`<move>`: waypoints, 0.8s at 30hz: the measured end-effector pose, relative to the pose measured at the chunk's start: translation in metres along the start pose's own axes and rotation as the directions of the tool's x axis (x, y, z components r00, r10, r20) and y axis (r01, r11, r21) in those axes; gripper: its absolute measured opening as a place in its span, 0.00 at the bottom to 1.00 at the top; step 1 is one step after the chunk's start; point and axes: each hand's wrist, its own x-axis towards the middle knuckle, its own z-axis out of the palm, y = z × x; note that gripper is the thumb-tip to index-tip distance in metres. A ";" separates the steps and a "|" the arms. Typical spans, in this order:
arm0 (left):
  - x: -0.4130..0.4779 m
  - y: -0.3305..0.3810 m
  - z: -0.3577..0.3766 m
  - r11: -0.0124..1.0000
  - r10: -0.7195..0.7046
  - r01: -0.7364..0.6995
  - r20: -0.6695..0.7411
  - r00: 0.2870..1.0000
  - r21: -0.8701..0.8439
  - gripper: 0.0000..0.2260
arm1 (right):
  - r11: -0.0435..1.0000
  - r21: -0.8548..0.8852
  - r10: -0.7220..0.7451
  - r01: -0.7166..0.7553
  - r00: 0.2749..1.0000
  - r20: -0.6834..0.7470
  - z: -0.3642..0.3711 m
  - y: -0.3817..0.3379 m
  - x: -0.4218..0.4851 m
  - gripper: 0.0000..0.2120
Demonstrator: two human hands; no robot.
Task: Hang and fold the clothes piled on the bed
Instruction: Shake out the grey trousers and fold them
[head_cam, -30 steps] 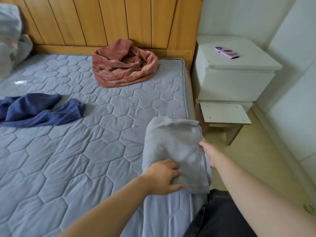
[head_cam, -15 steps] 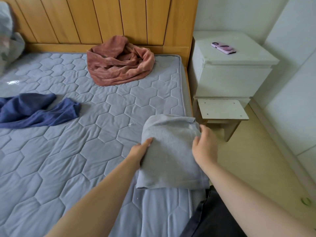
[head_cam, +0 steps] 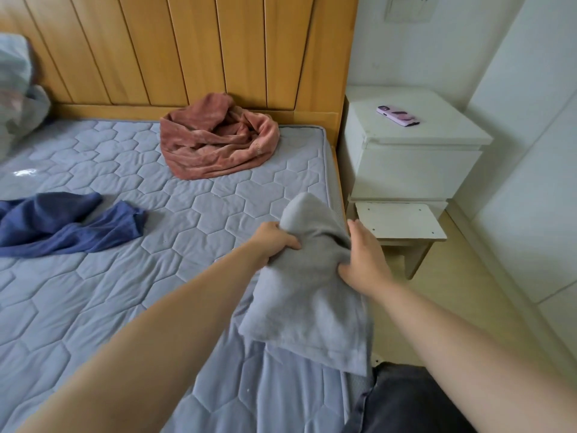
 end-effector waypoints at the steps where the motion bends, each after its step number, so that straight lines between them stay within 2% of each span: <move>1: -0.003 0.013 -0.002 0.998 0.069 -0.069 -0.004 0.998 0.014 0.11 | 1.000 0.016 -0.010 0.010 1.000 -0.029 -0.013 -0.005 0.011 0.45; 3: -0.011 0.040 -0.010 0.977 0.210 -0.209 -0.014 0.978 0.037 0.11 | 0.998 0.044 -0.038 0.041 0.996 -0.086 -0.037 -0.015 0.034 0.48; 5: -0.017 0.065 -0.020 0.930 0.362 -0.360 -0.017 0.932 0.073 0.13 | 0.993 0.044 -0.104 0.112 0.983 -0.153 -0.062 -0.027 0.055 0.46; 7: -0.024 0.084 -0.030 0.852 0.517 -0.517 0.018 0.855 0.085 0.14 | 0.982 0.052 -0.159 0.181 0.945 -0.285 -0.087 -0.045 0.071 0.35; 9: -0.029 0.090 -0.038 0.746 0.647 -0.654 0.098 0.756 0.123 0.12 | 0.969 0.060 -0.191 0.238 0.886 -0.421 -0.106 -0.065 0.073 0.15; 10: -0.030 0.088 -0.042 0.685 0.695 -0.706 0.129 0.707 0.178 0.13 | 0.967 0.006 -0.225 0.256 0.862 -0.455 -0.108 -0.071 0.067 0.10; 11: -0.028 0.080 -0.045 0.630 0.727 -0.738 0.151 0.670 0.243 0.16 | 0.964 -0.054 -0.257 0.261 0.854 -0.453 -0.106 -0.075 0.056 0.13; 12: -0.026 0.065 -0.048 0.584 0.738 -0.744 0.170 0.653 0.324 0.19 | 0.953 -0.105 -0.302 0.285 0.850 -0.431 -0.097 -0.073 0.042 0.14; 14: -0.023 0.016 -0.050 0.484 0.729 -0.734 0.244 0.639 0.477 0.21 | 0.888 -0.208 -0.459 0.410 0.817 -0.348 -0.062 -0.057 0.011 0.11; 16: -0.018 -0.052 -0.050 0.307 0.682 -0.716 0.380 0.625 0.627 0.19 | 0.774 -0.335 -0.601 0.538 0.790 -0.121 -0.016 -0.039 -0.022 0.14; 17: -0.019 -0.084 -0.050 0.255 0.604 -0.694 0.449 0.658 0.673 0.19 | 0.705 -0.398 -0.625 0.587 0.780 0.042 0.008 -0.031 -0.036 0.16; 19: -0.032 -0.127 -0.047 0.230 0.393 -0.647 0.539 0.745 0.727 0.19 | 0.598 -0.447 -0.619 0.665 0.738 0.269 0.045 -0.020 -0.063 0.16; 20: -0.039 -0.137 -0.043 0.235 0.333 -0.626 0.544 0.770 0.743 0.19 | 0.598 -0.444 -0.594 0.668 0.741 0.314 0.058 -0.016 -0.072 0.16; 23: -0.048 -0.141 -0.029 0.296 0.391 -0.594 0.473 0.790 0.748 0.27 | 0.685 -0.407 -0.518 0.604 0.797 0.310 0.071 -0.012 -0.083 0.21; 24: -0.049 -0.135 -0.023 0.355 0.407 -0.560 0.416 0.813 0.748 0.29 | 0.703 -0.403 -0.501 0.586 0.810 0.305 0.071 -0.012 -0.082 0.21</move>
